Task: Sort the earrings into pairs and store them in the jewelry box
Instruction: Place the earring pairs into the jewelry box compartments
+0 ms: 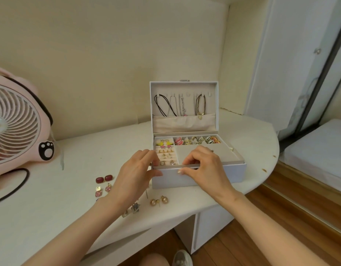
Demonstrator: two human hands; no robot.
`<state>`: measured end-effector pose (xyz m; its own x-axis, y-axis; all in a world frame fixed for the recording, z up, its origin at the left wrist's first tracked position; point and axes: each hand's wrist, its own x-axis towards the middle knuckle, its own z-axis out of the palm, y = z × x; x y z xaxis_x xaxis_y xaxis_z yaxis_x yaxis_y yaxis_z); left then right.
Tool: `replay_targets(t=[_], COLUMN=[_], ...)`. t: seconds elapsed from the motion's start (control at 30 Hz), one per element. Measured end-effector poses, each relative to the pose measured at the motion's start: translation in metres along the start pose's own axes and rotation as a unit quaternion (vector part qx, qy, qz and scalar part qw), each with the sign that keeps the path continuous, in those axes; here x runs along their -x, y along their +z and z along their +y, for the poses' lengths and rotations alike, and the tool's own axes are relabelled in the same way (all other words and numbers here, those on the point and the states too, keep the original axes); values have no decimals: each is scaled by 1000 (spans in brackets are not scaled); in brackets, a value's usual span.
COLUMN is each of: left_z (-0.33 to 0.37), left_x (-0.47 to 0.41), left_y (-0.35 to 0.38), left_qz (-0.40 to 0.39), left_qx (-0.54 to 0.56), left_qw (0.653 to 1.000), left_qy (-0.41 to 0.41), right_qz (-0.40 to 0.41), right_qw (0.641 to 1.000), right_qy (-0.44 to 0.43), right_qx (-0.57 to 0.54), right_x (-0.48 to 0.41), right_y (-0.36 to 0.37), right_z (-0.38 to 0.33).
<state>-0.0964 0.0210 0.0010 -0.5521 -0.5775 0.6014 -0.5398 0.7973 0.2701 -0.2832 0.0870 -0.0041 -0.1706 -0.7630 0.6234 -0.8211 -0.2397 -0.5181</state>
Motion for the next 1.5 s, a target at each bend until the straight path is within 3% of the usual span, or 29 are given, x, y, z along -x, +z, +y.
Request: replay_targets(t=[0.17, 0.3, 0.37, 0.47, 0.53, 0.63, 0.83, 1.0, 1.07, 1.2, 1.27, 1.3, 1.33, 1.4, 1.43, 1.5], left_z=[-4, 0, 11, 35, 51, 67, 81, 79, 77, 76, 76, 75, 74, 71, 68, 65], left_x=[1, 3, 8, 21, 28, 28, 16, 9, 7, 4, 3, 2, 2, 1, 2, 4], left_y=[1, 1, 2, 11, 19, 24, 29, 33, 36, 38, 37, 37, 38, 42, 44, 49], left_qz=[-4, 1, -2, -6, 12, 19, 18, 5, -1, -11, -12, -17, -20, -10, -5, -3], left_qx=[-2, -58, -134, -176, -188, -234, -308, -332, -332, -324, -324, -329, -337, -355, -356, -354], left_qw=[1000, 998, 990, 978, 965, 942, 910, 900, 900, 905, 905, 905, 904, 903, 907, 917], left_qy=[-1, 19, 50, 115, 181, 241, 276, 283, 282, 276, 274, 269, 263, 243, 223, 183], right_qz=[24, -19, 0, 70, 44, 1, 77, 2, 0, 9, 79, 121, 146, 140, 127, 111], right_qw=[999, 1000, 1000, 975, 945, 944, 941, 949, 955, 944, 959, 967, 961, 910, 895, 912], right_qy=[-15, -12, 28, 127, 206, 260, 161, 199, 193, 169, 176, 200, 229, 247, 241, 229], right_qx=[32, 9, 13, 169, 250, 201, 287, 246, 224, 282, 206, 97, -49, -303, -352, -322], right_x=[5, 3, -2, -12, -13, -13, -15, -20, -20, -22, -24, -25, -27, -27, -26, -23], right_y=[4, -4, -19, -50, -69, -80, -73, -78, -79, -77, -78, -81, -84, -88, -88, -83], right_z=[-4, -5, 5, 38, 59, 69, 58, 60, 60, 61, 59, 55, 48, 33, 30, 29])
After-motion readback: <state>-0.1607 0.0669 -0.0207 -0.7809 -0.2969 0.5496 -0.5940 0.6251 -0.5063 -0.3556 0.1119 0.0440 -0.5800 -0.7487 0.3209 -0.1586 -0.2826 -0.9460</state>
